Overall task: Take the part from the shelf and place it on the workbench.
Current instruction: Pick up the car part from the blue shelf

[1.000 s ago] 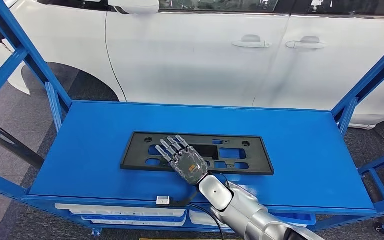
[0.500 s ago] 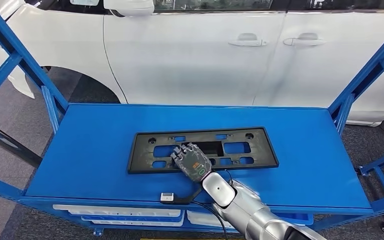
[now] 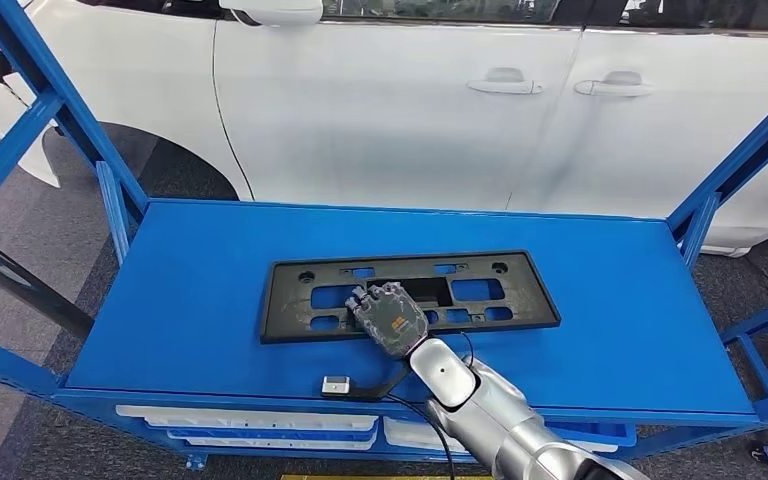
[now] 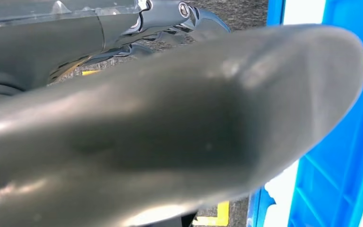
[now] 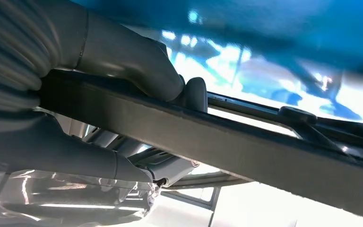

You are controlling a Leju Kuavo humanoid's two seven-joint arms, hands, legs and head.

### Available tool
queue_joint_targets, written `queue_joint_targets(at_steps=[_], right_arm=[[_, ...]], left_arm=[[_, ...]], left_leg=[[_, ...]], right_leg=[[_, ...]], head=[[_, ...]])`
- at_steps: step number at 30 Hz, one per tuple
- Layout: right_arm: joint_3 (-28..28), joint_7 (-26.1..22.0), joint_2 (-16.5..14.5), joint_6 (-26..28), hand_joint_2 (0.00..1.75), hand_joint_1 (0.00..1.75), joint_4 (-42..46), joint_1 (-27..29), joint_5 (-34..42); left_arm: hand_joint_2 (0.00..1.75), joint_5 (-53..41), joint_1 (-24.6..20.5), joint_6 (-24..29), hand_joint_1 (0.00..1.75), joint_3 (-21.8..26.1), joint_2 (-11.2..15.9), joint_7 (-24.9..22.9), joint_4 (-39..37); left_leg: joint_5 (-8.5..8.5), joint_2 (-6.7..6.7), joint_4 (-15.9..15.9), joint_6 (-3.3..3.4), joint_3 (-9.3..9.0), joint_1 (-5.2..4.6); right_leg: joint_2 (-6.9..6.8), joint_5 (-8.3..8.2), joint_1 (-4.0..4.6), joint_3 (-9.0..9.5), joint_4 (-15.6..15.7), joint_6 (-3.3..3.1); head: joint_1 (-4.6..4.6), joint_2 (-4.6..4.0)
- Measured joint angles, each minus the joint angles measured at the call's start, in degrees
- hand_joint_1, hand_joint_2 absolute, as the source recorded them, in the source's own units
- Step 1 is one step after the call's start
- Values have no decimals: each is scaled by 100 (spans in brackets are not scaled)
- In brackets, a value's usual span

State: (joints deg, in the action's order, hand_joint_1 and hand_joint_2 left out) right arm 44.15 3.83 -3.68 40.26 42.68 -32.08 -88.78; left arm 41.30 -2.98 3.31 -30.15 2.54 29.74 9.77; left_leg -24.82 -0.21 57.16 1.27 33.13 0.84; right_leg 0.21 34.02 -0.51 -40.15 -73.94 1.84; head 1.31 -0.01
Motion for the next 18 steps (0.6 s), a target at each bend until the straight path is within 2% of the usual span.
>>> queue_joint_targets(at_steps=[1,2,4,5,6,7,10,12,14,15,16,17,18], right_arm=[[-107,-107,16,0,175,175,232,76,53],[-237,-235,31,0,175,175,504,142,135],[-559,-674,46,1,175,175,1131,244,514],[-754,-1027,44,2,175,175,1478,299,886],[-966,-1478,34,2,175,175,1826,374,1412],[-1183,-2027,23,3,175,175,2196,469,2131],[-1719,-3667,2,-43,175,175,3476,753,5289],[-1840,-4094,34,-289,175,175,4249,828,7094],[-1851,-4213,136,-884,175,175,4931,909,7938],[-1838,-4257,204,-1236,175,175,5241,984,8039],[-1818,-4294,266,-1566,175,175,5526,1071,8034],[-1795,-4311,314,-1818,175,175,5773,1160,8008],[-1772,-4313,348,-2007,175,175,5987,1236,8016]], left_arm=[[0,5,6,7,0,1,0,6,0],[0,8,9,16,0,0,-1,9,0],[0,24,4,32,0,-1,-10,13,0],[0,45,-1,39,0,-1,-16,27,0],[0,85,-1,50,0,1,-23,63,0],[0,139,4,67,0,6,-29,119,0],[0,350,23,145,0,45,-39,343,0],[0,486,27,157,0,102,-48,437,0],[0,578,30,78,0,171,-53,508,0],[0,598,31,23,0,194,-53,541,0],[0,606,31,-34,0,209,-53,576,0],[0,608,29,-77,0,219,-53,609,0],[0,609,26,-103,0,233,-53,636,0]], left_leg=[[0,-3,2,1,2,-9],[0,-8,3,1,-3,-19],[-7,-15,6,-10,-17,-43],[-11,-19,11,-25,-14,-58],[-14,-21,16,-46,-6,-65],[-14,-22,17,-72,4,-66],[-71,-18,74,-160,30,-58],[-338,-11,482,-209,200,-47],[-699,-8,1241,-256,537,-20],[-783,-7,1528,-276,669,-5],[-759,-6,1629,-291,720,6],[-622,-4,1495,-296,661,15],[-413,-1,1167,-291,510,21]], right_leg=[[0,-56,3,-26,-37,-14],[0,-221,10,68,173,-42],[0,-637,44,462,1016,-134],[-9,-767,62,620,1369,-170],[-17,-823,79,709,1581,-193],[-26,-816,93,730,1650,-205],[-51,-853,60,755,1731,-258],[-66,-875,23,789,1788,-298],[-58,-866,25,795,1791,-324],[-53,-857,27,799,1785,-325],[-46,-845,28,805,1775,-322],[-40,-827,28,816,1761,-312],[-37,-802,27,829,1741,-298]], head=[[-1,0],[-1,0],[0,-1],[2,-1],[4,0],[5,0],[7,0],[22,1],[33,1],[33,0],[33,0],[34,0],[34,0]])
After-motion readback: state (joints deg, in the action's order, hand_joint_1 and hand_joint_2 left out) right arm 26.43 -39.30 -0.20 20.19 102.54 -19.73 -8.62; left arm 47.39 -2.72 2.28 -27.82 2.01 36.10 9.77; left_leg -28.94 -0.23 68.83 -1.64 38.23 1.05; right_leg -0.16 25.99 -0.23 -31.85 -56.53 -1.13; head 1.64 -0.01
